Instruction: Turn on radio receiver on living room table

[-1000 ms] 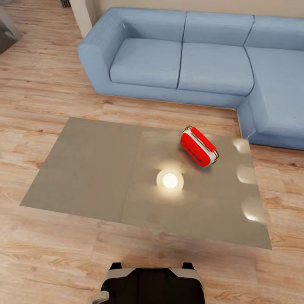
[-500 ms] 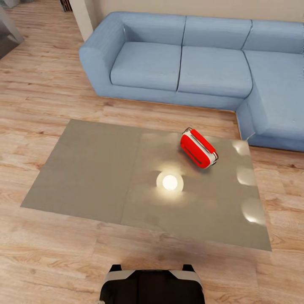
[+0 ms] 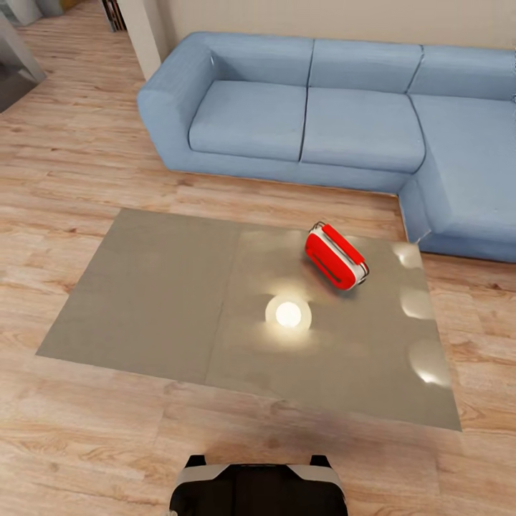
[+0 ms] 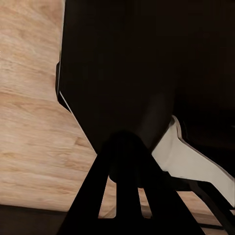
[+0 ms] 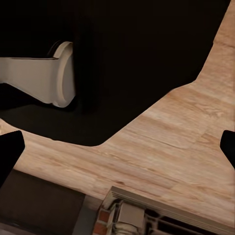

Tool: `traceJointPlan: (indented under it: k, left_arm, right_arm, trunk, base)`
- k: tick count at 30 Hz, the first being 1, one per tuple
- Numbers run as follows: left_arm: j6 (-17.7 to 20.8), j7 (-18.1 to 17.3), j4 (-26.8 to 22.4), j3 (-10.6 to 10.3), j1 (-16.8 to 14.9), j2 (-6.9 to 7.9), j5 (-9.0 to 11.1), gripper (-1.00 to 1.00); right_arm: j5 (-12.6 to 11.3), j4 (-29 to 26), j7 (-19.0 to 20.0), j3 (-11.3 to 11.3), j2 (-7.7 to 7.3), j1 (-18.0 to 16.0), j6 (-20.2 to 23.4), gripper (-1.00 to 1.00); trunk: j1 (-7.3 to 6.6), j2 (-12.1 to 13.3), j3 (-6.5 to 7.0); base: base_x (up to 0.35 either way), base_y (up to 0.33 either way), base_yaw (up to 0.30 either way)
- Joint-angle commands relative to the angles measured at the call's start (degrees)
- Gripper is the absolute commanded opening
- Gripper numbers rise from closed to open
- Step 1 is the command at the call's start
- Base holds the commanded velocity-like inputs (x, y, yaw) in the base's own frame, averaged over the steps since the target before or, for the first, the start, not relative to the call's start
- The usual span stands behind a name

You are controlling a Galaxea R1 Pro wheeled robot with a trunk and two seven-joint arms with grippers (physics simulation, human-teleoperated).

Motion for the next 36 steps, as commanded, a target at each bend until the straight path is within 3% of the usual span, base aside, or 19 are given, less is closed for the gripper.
traceJointPlan:
  k: [1,13,19,36]
  left_arm:
    - [0.00,0.00,0.00,0.00,0.00,0.00,0.00,-1.00]
    - [0.00,0.00,-0.01,0.00,0.00,0.01,0.00,-1.00]
    - [0.00,0.00,-0.02,0.00,0.00,0.00,0.00,-1.00]
    - [0.00,0.00,-0.03,0.00,0.00,0.00,0.00,-1.00]
  right_arm:
    - [-0.01,0.00,0.00,0.00,0.12,0.06,-0.05,1.00]
    - [0.02,0.00,-0.09,0.06,0.55,0.19,-0.38,1.00]
    - [0.10,0.00,-0.10,0.07,1.62,0.37,-0.39,1.00]
    - [0.03,0.00,-0.10,0.08,1.83,1.91,-1.02,1.00]
  trunk:
    - [0.00,0.00,0.09]
    - [0.00,0.00,1.18]
    - [0.00,0.00,1.72]
    - [0.00,0.00,3.26]
  base:
    - [0.000,0.000,0.000]
    - [0.000,0.000,0.008]
    - [0.000,0.000,0.001]
    - [0.000,0.000,0.000]
